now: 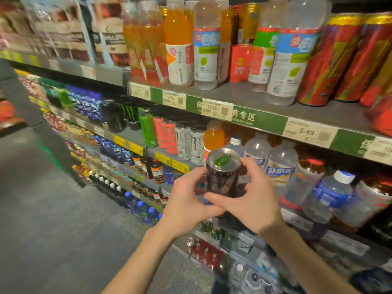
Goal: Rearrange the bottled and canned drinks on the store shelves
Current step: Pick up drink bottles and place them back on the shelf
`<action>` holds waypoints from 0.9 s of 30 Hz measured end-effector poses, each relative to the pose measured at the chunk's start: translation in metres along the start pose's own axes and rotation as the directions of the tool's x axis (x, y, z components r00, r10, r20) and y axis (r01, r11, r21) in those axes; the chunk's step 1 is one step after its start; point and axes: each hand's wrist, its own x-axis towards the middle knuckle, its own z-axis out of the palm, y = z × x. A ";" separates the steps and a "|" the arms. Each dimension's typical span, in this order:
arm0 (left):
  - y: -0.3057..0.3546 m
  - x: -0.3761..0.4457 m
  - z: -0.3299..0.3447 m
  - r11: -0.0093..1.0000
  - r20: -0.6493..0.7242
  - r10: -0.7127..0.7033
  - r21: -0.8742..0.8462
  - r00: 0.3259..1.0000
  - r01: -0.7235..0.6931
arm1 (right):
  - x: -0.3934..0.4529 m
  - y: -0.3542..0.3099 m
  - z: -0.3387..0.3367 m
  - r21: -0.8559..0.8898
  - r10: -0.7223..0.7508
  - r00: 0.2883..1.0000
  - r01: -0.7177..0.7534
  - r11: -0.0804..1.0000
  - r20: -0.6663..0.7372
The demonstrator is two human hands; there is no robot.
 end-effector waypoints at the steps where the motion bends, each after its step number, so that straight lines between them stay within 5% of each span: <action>1: -0.006 0.000 -0.011 1.000 -0.023 0.015 0.028 1.000 -0.015 | 0.004 -0.003 0.013 -0.002 -0.009 1.000 0.009 1.000 0.004; 8: -0.037 0.001 -0.083 0.995 -0.088 0.040 0.093 0.995 -0.032 | 0.034 -0.023 0.073 0.161 -0.083 0.965 0.044 0.986 0.248; 16: -0.080 0.011 -0.143 0.991 -0.095 -0.074 0.103 0.993 0.083 | 0.092 -0.033 0.120 0.220 -0.098 0.829 -0.031 0.975 0.551; 23: -0.127 0.035 -0.179 0.989 -0.128 -0.150 -0.017 0.980 0.149 | 0.135 -0.022 0.185 0.230 -0.047 0.899 -0.060 0.971 0.435; 27: -0.154 0.058 -0.201 0.986 -0.245 -0.137 0.064 0.960 0.157 | 0.172 -0.018 0.222 0.250 -0.071 0.949 -0.009 0.968 0.306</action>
